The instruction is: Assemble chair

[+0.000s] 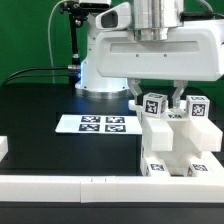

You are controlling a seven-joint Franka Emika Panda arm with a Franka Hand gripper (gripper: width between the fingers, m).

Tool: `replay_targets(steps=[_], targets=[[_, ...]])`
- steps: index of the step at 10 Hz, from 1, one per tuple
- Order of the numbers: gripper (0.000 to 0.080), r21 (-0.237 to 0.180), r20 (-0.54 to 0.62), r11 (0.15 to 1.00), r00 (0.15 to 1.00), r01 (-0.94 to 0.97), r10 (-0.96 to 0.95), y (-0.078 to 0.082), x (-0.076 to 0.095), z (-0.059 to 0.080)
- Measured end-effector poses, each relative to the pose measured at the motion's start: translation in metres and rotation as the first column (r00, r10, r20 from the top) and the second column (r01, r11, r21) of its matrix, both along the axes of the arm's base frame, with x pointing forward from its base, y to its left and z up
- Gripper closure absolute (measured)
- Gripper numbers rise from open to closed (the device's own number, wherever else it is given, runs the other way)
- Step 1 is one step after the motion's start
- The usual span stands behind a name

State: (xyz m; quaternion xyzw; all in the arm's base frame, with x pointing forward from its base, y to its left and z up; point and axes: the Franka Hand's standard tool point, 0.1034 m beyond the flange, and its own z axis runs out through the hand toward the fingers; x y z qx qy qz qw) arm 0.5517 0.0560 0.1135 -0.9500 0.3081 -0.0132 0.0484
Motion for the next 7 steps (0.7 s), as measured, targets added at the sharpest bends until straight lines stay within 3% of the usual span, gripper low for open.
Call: replay_targets(steps=[2, 5, 7], targets=[[0.052, 0.014, -0.025, 0.944, 0.944, 0.329, -0.328, 0.0022, 0.0004, 0.0014], [0.052, 0.027, -0.051, 0.661, 0.661, 0.75, -0.748, 0.0016, 0.0011, 0.0009], [0.052, 0.026, -0.05, 0.672, 0.673, 0.74, -0.738, 0.0009, 0.0007, 0.0002]])
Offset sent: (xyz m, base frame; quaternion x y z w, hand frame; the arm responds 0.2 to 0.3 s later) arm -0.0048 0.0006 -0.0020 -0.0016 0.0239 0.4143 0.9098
